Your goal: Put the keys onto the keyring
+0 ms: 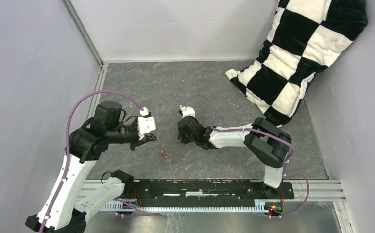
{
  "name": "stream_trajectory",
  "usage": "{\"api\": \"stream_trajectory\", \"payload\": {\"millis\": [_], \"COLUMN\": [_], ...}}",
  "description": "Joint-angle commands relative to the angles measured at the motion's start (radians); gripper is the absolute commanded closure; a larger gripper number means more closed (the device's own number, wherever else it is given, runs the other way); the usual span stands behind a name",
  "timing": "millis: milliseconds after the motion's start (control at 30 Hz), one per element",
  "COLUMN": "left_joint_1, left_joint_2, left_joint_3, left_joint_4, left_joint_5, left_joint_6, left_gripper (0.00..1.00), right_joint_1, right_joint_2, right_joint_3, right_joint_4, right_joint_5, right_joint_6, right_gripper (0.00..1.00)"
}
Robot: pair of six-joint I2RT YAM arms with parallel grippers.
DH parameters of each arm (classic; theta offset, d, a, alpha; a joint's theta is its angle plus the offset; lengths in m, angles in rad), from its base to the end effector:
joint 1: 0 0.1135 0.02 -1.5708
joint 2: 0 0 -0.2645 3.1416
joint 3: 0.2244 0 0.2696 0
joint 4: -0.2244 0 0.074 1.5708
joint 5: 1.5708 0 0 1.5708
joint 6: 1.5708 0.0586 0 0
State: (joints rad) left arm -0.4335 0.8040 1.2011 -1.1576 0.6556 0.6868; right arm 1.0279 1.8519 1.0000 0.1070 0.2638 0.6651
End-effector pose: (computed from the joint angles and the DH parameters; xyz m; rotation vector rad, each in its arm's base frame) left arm 0.1147 -0.0925 0.3779 1.4364 1.6883 -0.6211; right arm 0.2237 0.3411 0.1208 -0.2893 2.3337 0.5640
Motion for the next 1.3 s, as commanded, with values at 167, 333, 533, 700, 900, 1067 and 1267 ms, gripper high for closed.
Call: {"api": "stream_trajectory", "payload": {"millis": [167, 333, 533, 700, 900, 1067, 1267], "left_joint_1": [0.001, 0.001, 0.001, 0.001, 0.0, 0.001, 0.001], "left_joint_2": [-0.017, -0.02, -0.022, -0.025, -0.032, -0.033, -0.027], "left_joint_3": [0.015, 0.013, 0.009, 0.008, 0.002, -0.005, -0.009], "left_joint_4": [0.03, 0.027, 0.027, 0.027, 0.026, 0.026, 0.026], "left_joint_5": [0.032, 0.033, 0.04, 0.044, 0.041, 0.045, 0.042], "left_joint_6": [-0.009, -0.007, -0.004, -0.006, -0.007, -0.01, -0.01], "left_gripper": [0.98, 0.98, 0.98, 0.98, 0.98, 0.98, 0.98], "right_joint_1": [0.005, 0.004, 0.004, 0.005, 0.004, 0.003, 0.003], "right_joint_2": [0.027, 0.03, 0.035, 0.04, 0.042, 0.027, -0.02], "right_joint_3": [0.02, 0.028, 0.044, 0.042, 0.04, 0.018, -0.008], "right_joint_4": [0.064, 0.074, 0.07, 0.078, 0.101, 0.146, 0.168], "right_joint_5": [0.024, 0.017, 0.009, 0.01, 0.012, 0.01, 0.011], "right_joint_6": [0.003, 0.002, -0.002, 0.003, -0.001, -0.02, -0.077], "right_gripper": [0.74, 0.75, 0.71, 0.7, 0.76, 0.94, 1.0]}}
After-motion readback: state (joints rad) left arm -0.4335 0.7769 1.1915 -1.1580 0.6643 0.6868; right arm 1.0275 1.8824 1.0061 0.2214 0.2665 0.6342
